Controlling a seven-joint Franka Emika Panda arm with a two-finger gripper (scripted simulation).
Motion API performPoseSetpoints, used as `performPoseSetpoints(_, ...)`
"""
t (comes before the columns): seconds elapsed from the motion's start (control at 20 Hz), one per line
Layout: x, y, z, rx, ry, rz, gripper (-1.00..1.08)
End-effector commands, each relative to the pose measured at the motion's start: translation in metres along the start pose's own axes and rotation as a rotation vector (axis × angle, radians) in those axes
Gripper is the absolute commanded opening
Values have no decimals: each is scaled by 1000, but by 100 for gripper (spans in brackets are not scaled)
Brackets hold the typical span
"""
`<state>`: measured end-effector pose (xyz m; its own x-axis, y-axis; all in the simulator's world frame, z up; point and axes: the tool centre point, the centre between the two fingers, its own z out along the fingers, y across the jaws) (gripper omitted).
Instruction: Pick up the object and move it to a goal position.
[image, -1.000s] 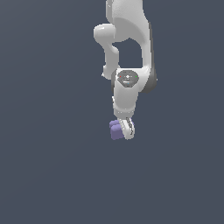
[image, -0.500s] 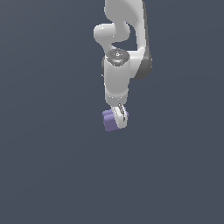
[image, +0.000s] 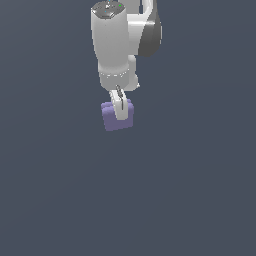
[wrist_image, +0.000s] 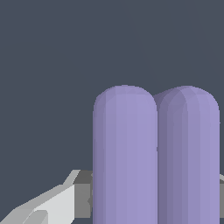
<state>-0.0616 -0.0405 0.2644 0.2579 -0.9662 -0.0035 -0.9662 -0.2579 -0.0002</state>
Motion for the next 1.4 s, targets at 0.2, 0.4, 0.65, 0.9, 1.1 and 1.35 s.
performPoseSetpoints(0.2, 32, 34, -70, 0, 1, 1, -100)
performPoseSetpoints(0.4, 52, 54, -112, 0, 1, 1, -100)
performPoseSetpoints(0.65, 76, 78, -164, 0, 1, 2, -100)
performPoseSetpoints(0.9, 96, 97, -209, 0, 2, 1, -100)
performPoseSetpoints(1.1, 109, 108, -236, 0, 2, 0, -100)
performPoseSetpoints(1.35, 119, 116, -258, 0, 3, -1, -100)
